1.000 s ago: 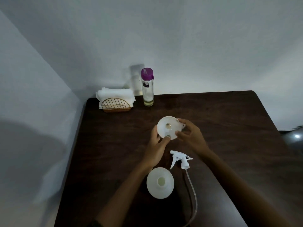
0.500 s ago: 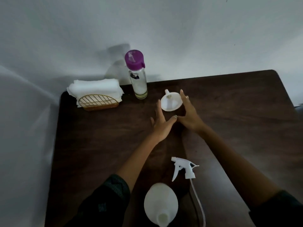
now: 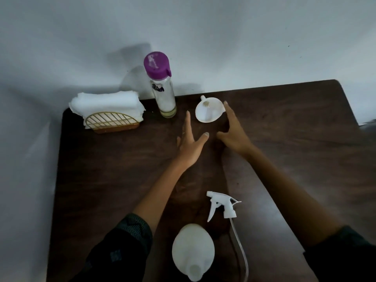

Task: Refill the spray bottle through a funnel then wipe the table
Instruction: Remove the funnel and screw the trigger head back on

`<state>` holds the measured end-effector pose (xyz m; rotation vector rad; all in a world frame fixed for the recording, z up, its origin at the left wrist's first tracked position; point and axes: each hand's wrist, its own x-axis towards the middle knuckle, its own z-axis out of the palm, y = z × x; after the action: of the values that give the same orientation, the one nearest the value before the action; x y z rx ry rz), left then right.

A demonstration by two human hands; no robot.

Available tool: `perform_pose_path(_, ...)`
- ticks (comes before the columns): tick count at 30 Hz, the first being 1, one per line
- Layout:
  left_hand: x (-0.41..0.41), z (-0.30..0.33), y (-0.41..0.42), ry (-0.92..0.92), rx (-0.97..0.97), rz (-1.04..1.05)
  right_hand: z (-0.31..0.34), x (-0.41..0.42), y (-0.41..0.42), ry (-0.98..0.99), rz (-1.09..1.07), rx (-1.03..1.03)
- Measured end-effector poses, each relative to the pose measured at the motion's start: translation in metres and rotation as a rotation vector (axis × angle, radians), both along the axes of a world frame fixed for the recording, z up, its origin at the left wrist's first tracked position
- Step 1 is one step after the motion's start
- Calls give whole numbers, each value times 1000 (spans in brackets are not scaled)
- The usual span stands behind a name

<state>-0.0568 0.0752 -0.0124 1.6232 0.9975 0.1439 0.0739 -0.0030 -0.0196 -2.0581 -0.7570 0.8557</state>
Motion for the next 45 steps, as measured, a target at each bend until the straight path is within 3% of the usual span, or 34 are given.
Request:
perform_pose_path(4, -36, 5, -17, -55, -100, 76, 11, -13, -25, 43, -27, 17)
perform_pose_path(13, -174, 8, -85, 11, -102, 218, 14, -64, -112, -20, -64, -262)
perform_pose_path(17, -236, 3, -121, 188, -8, 259, 7, -82, -141, -32, -91, -341)
perform_pose_path(20, -264, 7, -148, 308, 42, 191, 2, -93, -151, -16, -39, -373)
perform_pose_path(23, -276, 8, -177, 297, -26, 91, 2, -102, -154, 4, -35, -359)
perform_pose_path(27, -275, 9, -206, 339, -3, -196, 7, -109, -152, 30, -51, -332)
perform_pose_path(36, -232, 22, -234, 536, 425, -728, 9, -125, -146, 26, -95, -364)
perform_pose_path(45, -229, 27, -238, 563, 544, -814, 10, -132, -149, 7, -170, -308)
